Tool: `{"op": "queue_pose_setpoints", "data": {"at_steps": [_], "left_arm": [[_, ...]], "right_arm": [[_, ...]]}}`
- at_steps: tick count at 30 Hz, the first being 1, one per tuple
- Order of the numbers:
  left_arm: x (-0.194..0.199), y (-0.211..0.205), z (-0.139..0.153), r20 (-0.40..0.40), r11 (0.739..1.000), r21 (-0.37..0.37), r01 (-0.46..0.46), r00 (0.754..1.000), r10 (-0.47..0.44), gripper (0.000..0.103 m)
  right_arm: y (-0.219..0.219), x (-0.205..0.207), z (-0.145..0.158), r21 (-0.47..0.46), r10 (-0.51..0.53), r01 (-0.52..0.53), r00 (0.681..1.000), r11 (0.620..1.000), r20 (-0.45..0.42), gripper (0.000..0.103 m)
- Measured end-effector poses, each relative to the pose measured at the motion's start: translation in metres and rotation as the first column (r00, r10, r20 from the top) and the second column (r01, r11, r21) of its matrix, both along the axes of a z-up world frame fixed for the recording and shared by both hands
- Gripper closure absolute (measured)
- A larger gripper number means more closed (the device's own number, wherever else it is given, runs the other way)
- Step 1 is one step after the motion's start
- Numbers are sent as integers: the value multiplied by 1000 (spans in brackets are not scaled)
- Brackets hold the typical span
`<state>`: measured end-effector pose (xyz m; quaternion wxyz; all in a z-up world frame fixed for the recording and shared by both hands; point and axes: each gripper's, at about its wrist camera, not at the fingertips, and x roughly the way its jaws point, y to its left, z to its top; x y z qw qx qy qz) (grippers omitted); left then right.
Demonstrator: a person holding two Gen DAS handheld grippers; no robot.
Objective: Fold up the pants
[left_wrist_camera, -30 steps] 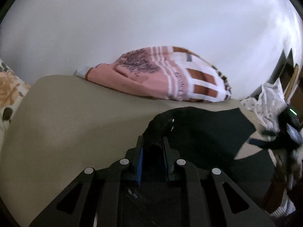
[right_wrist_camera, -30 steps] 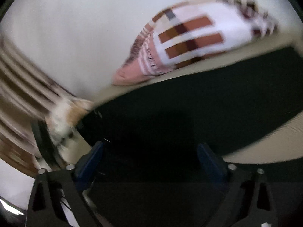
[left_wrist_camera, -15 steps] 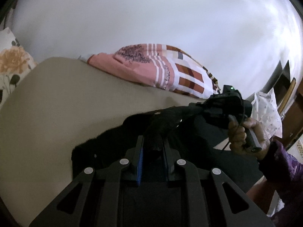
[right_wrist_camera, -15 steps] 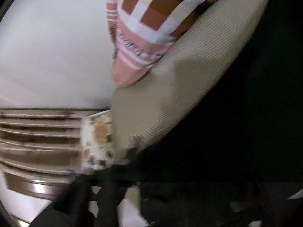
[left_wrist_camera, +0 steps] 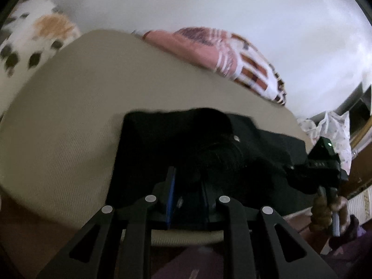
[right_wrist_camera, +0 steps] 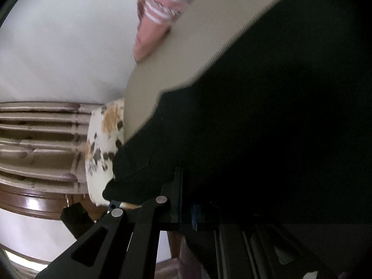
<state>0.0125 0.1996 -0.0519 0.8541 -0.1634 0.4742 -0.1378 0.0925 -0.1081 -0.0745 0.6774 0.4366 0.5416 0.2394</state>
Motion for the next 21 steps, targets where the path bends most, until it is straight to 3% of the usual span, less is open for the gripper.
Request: {"op": "queue_pose_setpoints", "data": {"at_steps": [2,7,9,13,14,15,17,19,21], "left_arm": [[-12,6,-11,-35,1000,0,-15,999,15,82],[-34,13,-37,-133,996,82,-45,990,56,82],[-39,18,-35,-154,985,148,-87,982,110,81],[-46,23,3,-7,938,277,-210,975,221,73],[-46,21,12,22,935,279,-221,974,224,64],[-45,15,24,57,941,258,-219,976,211,59],[-40,-1,40,106,961,206,-185,980,166,37],[-30,-34,47,125,982,158,-99,989,80,33],[-20,-63,42,111,991,134,-25,994,11,33]], "right_arm": [[9,-16,-9,-6,16,-16,1000,1000,-22,97],[21,-36,-38,-17,50,-51,995,999,-92,97],[25,-43,-50,-30,62,-65,992,997,-107,97],[22,-49,-58,14,81,-81,995,997,-62,93],[21,-49,-59,31,76,-74,996,997,-50,92],[17,-49,-60,58,64,-61,997,996,-42,89],[1,-49,-62,123,20,-17,999,992,-27,78],[-23,-50,-60,154,-65,63,998,986,10,64],[-52,-49,-58,172,-153,143,987,975,49,62]]}}
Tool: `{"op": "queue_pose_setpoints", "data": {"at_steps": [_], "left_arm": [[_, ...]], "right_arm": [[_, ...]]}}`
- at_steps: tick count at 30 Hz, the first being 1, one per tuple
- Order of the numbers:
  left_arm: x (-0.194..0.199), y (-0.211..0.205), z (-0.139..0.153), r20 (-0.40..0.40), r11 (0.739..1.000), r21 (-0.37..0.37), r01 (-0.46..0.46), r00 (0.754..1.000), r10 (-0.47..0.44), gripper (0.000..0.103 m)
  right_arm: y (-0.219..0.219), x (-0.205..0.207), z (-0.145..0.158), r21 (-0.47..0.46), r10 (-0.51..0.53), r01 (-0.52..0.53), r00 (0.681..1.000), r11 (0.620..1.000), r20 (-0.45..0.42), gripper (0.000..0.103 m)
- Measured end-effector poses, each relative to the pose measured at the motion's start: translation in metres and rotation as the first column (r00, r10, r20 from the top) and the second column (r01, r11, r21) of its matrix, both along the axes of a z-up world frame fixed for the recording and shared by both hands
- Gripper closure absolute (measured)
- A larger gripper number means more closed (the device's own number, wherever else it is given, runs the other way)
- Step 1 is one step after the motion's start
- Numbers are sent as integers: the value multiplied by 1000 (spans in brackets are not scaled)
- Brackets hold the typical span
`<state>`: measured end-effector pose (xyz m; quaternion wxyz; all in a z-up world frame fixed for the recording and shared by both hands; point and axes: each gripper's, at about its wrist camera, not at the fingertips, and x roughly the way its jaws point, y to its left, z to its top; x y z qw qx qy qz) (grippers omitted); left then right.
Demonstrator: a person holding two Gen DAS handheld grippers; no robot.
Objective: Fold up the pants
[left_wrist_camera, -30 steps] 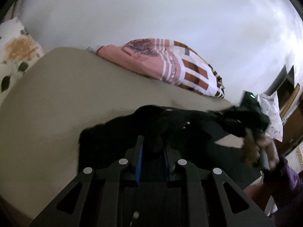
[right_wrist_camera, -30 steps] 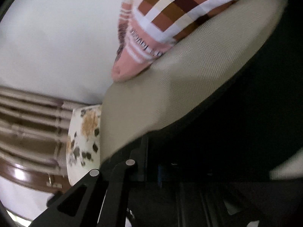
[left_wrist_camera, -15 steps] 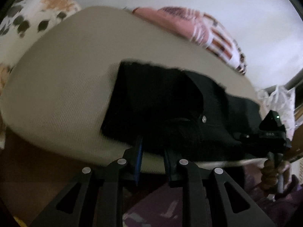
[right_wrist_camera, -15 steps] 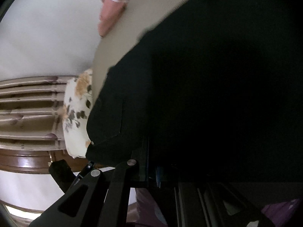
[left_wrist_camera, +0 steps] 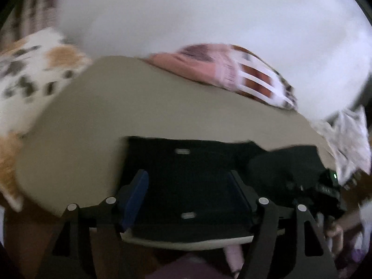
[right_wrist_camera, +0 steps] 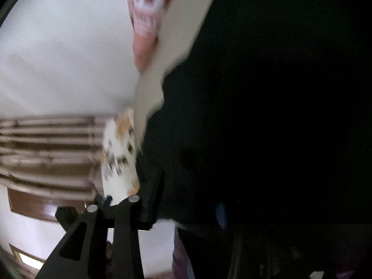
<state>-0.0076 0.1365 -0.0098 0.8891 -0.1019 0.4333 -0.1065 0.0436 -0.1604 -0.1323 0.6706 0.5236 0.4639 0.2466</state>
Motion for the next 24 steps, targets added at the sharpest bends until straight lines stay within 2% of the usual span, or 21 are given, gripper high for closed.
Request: {"op": "queue_pose_setpoints", "data": {"at_steps": [2,5,9,10,14,17,18,19,20,22,24], "left_arm": [[8,-30,-16,-41,996,-15,92,995,-92,33],[22,-62,-52,-149,987,-3,162,976,-161,33],[25,-68,-90,-245,988,27,155,959,-144,33],[23,-67,-92,-244,989,18,146,960,-137,33],[21,-66,-91,-239,991,14,131,963,-124,33],[23,-69,-91,-245,990,30,135,962,-124,33],[26,-71,-91,-246,990,38,139,961,-126,33],[28,-69,-92,-246,989,47,143,961,-127,33],[27,-69,-92,-246,988,56,147,961,-129,33],[28,-70,-91,-244,985,71,155,961,-133,33],[28,-71,-92,-241,983,85,161,961,-137,33]], "right_arm": [[-32,-2,0,23,-74,73,997,997,29,62],[-68,2,5,10,-138,137,987,990,83,62],[-127,13,8,-14,-246,251,957,968,154,62],[-143,18,6,11,-268,270,950,963,163,62],[-185,43,-5,-9,-314,319,938,948,149,62],[-217,53,-13,16,-385,386,915,922,121,69],[-227,55,-13,4,-402,405,907,914,121,75],[-234,59,-11,-36,-406,412,907,910,116,93],[-238,64,-13,-68,-400,407,912,911,93,96],[-254,62,-18,-73,-410,414,910,907,60,98],[-255,58,-10,-85,-408,412,911,907,62,98]]}}
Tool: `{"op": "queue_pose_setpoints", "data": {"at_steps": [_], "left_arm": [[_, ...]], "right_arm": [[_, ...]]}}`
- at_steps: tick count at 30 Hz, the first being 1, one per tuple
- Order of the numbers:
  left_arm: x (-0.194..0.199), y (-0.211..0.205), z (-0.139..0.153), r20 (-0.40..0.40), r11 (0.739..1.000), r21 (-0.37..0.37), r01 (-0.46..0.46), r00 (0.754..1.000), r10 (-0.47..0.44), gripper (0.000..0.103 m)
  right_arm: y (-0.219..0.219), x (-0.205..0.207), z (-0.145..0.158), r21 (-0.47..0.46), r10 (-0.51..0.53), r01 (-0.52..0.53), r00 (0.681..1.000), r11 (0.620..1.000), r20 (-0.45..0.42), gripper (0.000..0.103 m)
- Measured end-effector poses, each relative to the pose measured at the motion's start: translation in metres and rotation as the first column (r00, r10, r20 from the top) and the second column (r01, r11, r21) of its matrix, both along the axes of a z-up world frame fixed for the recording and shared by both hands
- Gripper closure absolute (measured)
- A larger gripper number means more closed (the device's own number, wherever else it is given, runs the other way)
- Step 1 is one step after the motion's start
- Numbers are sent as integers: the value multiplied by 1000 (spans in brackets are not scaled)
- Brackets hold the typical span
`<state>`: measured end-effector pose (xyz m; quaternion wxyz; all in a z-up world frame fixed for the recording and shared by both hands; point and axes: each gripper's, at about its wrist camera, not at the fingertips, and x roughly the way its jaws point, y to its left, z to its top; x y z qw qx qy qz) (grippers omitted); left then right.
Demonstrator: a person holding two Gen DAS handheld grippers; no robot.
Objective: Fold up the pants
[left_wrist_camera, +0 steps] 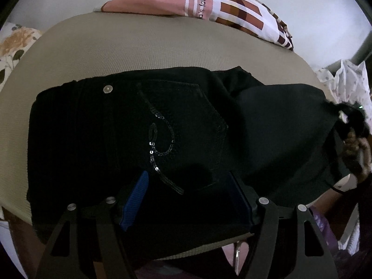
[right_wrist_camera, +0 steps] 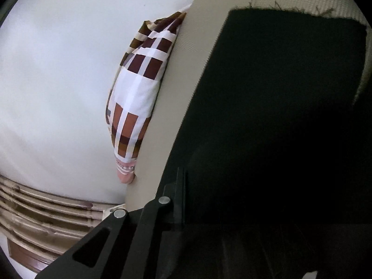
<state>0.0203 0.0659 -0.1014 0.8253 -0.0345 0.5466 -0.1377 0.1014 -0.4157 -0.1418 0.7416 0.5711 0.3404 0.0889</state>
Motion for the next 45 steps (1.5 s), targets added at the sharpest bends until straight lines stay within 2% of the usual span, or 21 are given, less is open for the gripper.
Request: {"op": "queue_pose_setpoints", "data": {"at_steps": [3,6,7,9,11,13,14,15,18,20,22,24,26,27,29,30,33,35,38,42,45], "left_arm": [[-1,3,1,4,1000,10,6,1000,-6,33],[-3,9,1,4,1000,-11,-2,1000,3,33],[-4,11,1,4,1000,-17,-6,1000,6,33],[-5,11,0,5,1000,-11,-2,1000,2,33],[-7,9,-1,16,1000,8,12,1000,-12,33],[-9,6,-2,21,999,40,25,999,-26,31],[-9,4,-2,22,998,51,32,999,-33,30],[-8,1,-2,21,997,67,44,999,-45,29],[-9,-5,-4,22,992,105,69,997,-72,25],[-9,-7,-5,30,991,114,76,996,-80,21],[-9,-9,-6,39,990,121,76,996,-81,18],[-10,-12,-8,48,988,132,74,996,-81,16],[-10,-16,-9,54,986,149,79,995,-88,13],[-10,-17,-10,56,984,159,84,994,-94,12],[-9,-19,-11,55,981,175,90,993,-101,12],[-9,-19,-10,54,981,174,90,993,-101,12],[-8,-16,-10,58,984,160,77,994,-88,12],[-6,-17,-10,54,983,165,76,995,-86,9],[-5,-21,-11,48,979,187,81,995,-91,8],[-3,-22,-10,43,979,189,75,995,-85,6],[-4,-19,-9,49,983,173,68,996,-77,6]], "right_arm": [[1,-23,36,-36,-4,7,998,999,64,98],[-3,-72,74,-106,-4,17,993,994,122,98],[-3,-85,78,-115,-5,19,993,993,120,98],[-4,-116,69,-133,-4,13,997,991,74,98],[-5,-144,39,-130,-6,4,1000,991,-13,98],[-4,-164,-8,-53,-4,-2,992,999,-123,98],[-4,-168,-24,-8,-5,4,990,1000,-143,99],[-7,-177,-40,67,-31,40,991,997,-127,102],[-20,-181,-43,187,-82,89,996,978,-43,92],[-32,-179,-33,168,-102,99,995,981,10,88],[-48,-177,-24,144,-130,121,990,982,52,72],[-65,-172,-23,142,-175,165,983,976,61,68],[-80,-167,-26,133,-197,187,978,973,65,85],[-85,-166,-24,84,-193,188,980,979,56,98],[-95,-169,-18,19,-212,211,976,977,49,98],[-100,-177,-16,26,-241,240,968,970,65,99],[-107,-206,-5,-48,-304,311,945,949,124,99],[-106,-209,-20,-66,-280,285,957,956,72,99],[-106,-212,-52,38,-250,248,968,968,38,103],[-116,-227,-62,230,-242,218,967,948,82,90],[-121,-237,-64,304,-241,204,966,931,91,50]]}}
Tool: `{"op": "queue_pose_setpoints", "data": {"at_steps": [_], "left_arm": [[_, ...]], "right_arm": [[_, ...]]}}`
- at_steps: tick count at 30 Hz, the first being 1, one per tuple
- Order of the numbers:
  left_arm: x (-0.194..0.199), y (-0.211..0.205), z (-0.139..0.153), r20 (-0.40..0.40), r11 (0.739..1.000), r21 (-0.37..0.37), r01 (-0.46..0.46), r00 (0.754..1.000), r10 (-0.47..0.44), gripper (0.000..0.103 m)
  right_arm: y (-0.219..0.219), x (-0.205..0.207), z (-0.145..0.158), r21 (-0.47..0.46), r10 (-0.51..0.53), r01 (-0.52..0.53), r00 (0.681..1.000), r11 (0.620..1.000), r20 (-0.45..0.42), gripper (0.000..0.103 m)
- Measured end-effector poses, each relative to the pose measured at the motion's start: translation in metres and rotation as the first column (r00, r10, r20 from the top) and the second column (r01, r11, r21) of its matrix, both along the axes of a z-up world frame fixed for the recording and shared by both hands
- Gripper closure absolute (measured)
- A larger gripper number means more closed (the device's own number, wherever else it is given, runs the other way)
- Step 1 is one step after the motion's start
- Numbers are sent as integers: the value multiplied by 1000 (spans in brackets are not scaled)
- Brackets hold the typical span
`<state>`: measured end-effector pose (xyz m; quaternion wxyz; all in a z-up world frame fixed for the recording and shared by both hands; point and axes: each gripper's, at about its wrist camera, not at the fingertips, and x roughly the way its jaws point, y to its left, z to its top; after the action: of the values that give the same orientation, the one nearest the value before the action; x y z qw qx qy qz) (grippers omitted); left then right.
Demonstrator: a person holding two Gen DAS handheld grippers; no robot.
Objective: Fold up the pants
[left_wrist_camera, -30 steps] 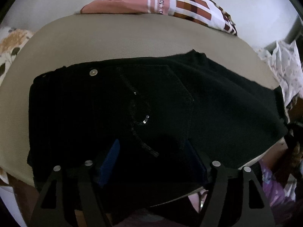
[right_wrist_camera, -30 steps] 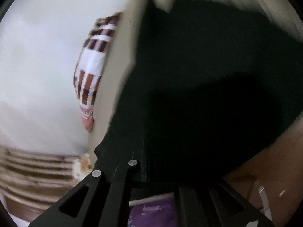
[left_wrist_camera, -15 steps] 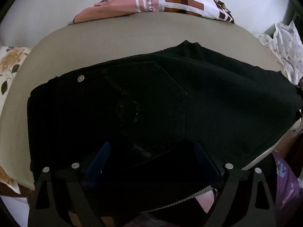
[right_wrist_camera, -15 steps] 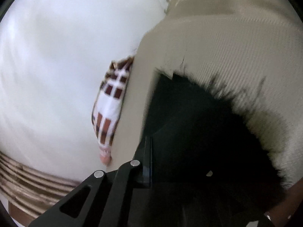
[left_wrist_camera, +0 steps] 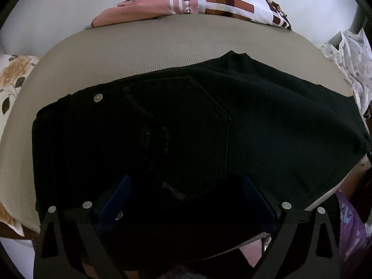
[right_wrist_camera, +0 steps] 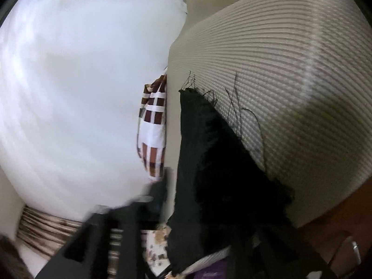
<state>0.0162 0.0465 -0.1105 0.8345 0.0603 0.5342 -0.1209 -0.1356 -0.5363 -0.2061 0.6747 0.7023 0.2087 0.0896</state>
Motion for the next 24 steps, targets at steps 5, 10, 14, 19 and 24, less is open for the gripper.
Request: {"op": "queue_pose_setpoints", "data": {"at_steps": [5,10,14,19,24], "left_arm": [[-2,-2,-1,18,1000,10,12,1000,-13,6],[-3,3,4,17,1000,-15,5,1000,-5,6],[-4,25,12,14,994,-94,-52,998,54,6],[-9,60,36,42,973,-190,-129,989,140,6],[-21,105,62,38,946,-264,-190,978,207,6]], "right_arm": [[10,-5,8,-63,49,-48,999,997,11,56],[14,1,9,-213,41,-67,992,975,-124,98],[14,7,12,-237,15,-49,990,970,-143,99],[6,-2,11,-226,-13,-32,981,974,-194,81],[21,-4,29,-197,0,-30,988,980,-152,58]]}}
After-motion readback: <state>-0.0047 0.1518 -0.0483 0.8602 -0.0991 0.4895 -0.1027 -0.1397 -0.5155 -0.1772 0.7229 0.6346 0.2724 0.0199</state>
